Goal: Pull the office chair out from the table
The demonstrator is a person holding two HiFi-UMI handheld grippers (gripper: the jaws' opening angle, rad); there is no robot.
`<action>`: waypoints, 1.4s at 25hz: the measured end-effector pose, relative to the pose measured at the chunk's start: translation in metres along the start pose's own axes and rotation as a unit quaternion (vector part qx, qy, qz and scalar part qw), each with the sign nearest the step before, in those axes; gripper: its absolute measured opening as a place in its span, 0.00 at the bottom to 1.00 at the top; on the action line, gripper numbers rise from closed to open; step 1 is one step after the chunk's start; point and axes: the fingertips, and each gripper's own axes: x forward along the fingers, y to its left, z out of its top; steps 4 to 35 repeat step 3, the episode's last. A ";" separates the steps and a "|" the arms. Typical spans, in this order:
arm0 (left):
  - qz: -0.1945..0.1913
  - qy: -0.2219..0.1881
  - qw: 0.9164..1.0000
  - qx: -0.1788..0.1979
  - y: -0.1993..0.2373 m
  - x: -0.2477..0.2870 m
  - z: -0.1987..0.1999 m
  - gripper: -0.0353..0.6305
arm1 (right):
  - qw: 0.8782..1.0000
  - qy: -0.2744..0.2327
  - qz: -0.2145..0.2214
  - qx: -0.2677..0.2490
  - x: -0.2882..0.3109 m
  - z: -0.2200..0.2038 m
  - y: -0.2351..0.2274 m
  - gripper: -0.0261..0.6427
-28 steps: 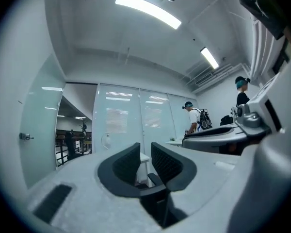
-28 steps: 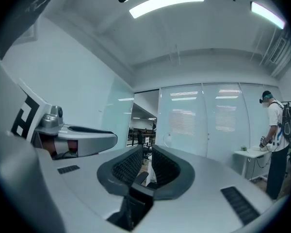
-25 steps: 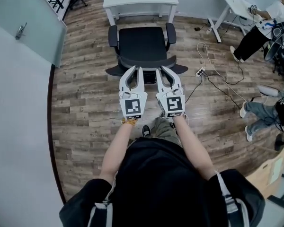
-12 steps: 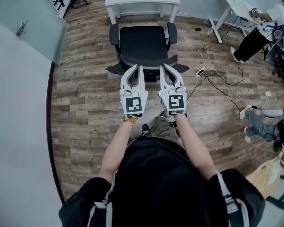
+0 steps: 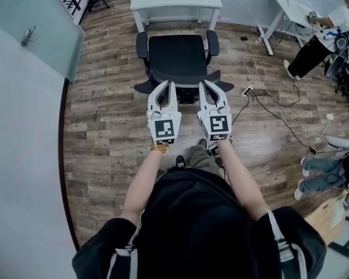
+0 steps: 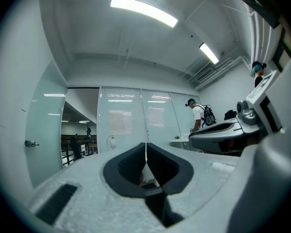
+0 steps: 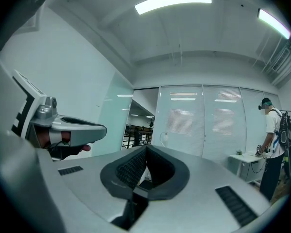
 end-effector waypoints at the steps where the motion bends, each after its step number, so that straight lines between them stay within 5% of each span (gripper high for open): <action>1: 0.001 0.002 1.000 0.001 0.001 0.000 -0.001 0.09 | 1.000 0.001 -0.001 0.000 0.001 -0.001 -0.001 0.05; 35: 0.002 0.005 1.000 0.003 0.005 0.000 -0.003 0.09 | 1.000 0.003 -0.002 0.001 0.003 -0.002 -0.002 0.05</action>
